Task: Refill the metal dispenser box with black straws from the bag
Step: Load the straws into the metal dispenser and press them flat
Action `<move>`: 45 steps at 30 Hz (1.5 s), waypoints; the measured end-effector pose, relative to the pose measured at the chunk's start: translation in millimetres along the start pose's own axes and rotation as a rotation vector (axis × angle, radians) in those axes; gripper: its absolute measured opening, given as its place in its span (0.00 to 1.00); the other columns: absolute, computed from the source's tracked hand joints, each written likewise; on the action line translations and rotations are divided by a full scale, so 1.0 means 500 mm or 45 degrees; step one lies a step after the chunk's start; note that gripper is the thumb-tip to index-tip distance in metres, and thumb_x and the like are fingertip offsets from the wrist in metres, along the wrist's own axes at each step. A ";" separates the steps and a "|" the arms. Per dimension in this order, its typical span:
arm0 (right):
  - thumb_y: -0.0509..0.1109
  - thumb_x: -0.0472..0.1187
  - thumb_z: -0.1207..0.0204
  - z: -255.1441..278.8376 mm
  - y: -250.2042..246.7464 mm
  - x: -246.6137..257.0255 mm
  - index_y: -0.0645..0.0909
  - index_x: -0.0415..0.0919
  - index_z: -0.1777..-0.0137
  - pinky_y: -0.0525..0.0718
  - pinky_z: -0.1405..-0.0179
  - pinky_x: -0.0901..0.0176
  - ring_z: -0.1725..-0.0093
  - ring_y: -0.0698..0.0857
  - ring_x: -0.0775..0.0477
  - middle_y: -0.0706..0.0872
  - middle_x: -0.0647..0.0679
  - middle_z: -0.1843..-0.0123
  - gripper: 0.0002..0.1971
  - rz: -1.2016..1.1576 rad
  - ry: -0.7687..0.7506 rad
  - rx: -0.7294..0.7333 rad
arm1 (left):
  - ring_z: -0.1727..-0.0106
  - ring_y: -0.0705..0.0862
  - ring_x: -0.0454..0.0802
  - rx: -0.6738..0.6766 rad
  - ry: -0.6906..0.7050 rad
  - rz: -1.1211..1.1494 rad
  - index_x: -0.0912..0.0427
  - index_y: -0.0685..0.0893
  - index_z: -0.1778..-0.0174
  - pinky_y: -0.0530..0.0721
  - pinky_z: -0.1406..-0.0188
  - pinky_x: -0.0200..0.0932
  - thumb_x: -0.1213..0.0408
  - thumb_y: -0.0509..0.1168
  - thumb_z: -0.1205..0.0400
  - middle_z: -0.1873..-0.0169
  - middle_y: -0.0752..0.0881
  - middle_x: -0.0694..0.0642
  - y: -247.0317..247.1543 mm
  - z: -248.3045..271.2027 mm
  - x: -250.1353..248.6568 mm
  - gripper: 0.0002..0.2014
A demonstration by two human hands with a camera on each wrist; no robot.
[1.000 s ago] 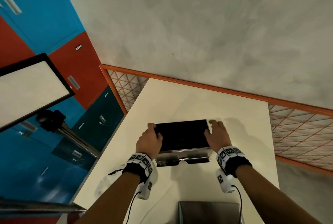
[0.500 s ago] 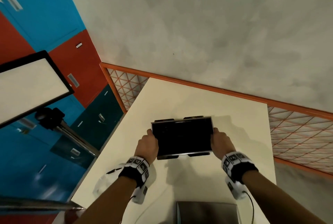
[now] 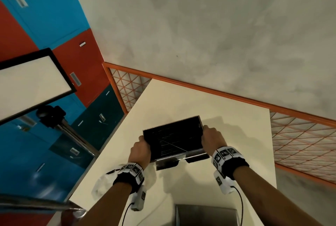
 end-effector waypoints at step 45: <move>0.64 0.42 0.18 0.000 0.148 0.007 0.61 0.33 0.22 0.82 0.48 0.46 0.38 0.82 0.29 0.77 0.31 0.32 0.28 -0.641 0.414 -0.060 | 0.45 0.85 0.70 0.046 0.092 -0.133 0.61 0.68 0.38 0.75 0.53 0.53 0.68 0.49 0.13 0.46 0.86 0.67 0.049 0.038 -0.035 0.09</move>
Point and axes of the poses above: each hand's wrist, its own z-axis away from the middle knuckle, its own y-axis out of the palm, x = y × z, the point moved 5 cm from there along -z, towards the middle knuckle
